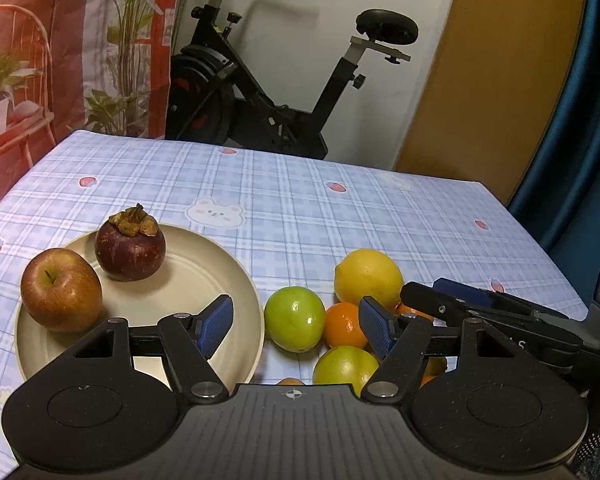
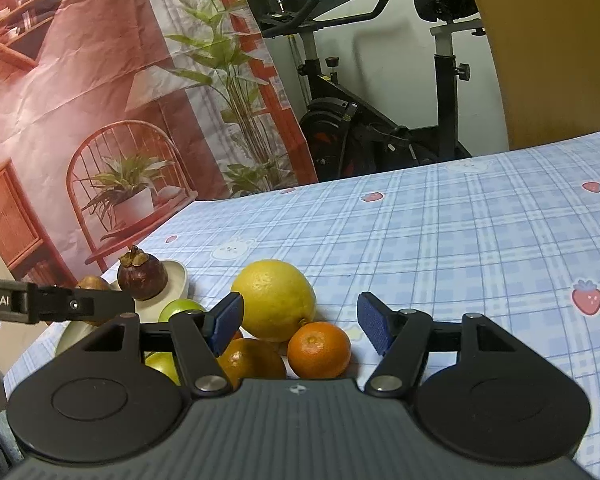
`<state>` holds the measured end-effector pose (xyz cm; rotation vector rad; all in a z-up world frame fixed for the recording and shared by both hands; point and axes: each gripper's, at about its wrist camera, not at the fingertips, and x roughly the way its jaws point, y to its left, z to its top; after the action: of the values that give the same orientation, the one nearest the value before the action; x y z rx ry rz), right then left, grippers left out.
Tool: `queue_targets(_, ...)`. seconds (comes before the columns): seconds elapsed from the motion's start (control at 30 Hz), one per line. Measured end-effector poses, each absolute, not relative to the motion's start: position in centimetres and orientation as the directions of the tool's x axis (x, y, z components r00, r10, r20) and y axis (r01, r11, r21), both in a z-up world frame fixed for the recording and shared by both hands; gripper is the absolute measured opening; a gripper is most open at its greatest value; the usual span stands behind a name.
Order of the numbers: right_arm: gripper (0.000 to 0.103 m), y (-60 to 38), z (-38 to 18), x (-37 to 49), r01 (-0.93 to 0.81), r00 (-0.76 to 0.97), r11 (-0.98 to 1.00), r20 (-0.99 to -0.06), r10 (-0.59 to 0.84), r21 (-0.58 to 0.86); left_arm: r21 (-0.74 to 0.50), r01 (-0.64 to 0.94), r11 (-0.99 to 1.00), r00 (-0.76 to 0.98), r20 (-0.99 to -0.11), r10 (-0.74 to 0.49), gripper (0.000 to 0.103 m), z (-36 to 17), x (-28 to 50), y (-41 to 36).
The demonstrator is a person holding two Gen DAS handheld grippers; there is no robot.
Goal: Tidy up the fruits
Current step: 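Move the left gripper back toward the yellow lemon among the fruits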
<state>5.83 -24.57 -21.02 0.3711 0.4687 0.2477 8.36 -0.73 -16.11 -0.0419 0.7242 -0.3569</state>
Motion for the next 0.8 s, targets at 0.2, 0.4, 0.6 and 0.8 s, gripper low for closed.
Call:
queue_targets(0.2,0.067,-24.7,-21.0,6.0,-0.144,0.858,0.9,-0.402,0.321,0.411,-0.177,0.331,0.927,0.673,-0.645,-0.363,0.072,-15.9,9.3,-1.0)
queue_targets(0.4,0.067,-25.4,-20.2,7.3,-0.157,0.853,0.894,-0.399,0.337,0.42,-0.231,0.366,0.902,0.607,-0.675,-0.419,0.07,-16.3,11.8,-2.0)
queue_targets(0.6,0.06,-24.9,-20.2,8.7,-0.198,0.816,0.894,-0.437,0.378,0.402,-0.282,0.385,0.879,0.579,-0.668,-0.468,0.069,-16.8,13.5,-3.7)
queue_targets(0.8,0.058,-24.2,-20.2,9.8,-0.241,0.79,0.891,-0.455,0.41,0.385,-0.338,0.377,0.862,0.524,-0.689,-0.5,0.068,-17.6,15.7,-4.6)
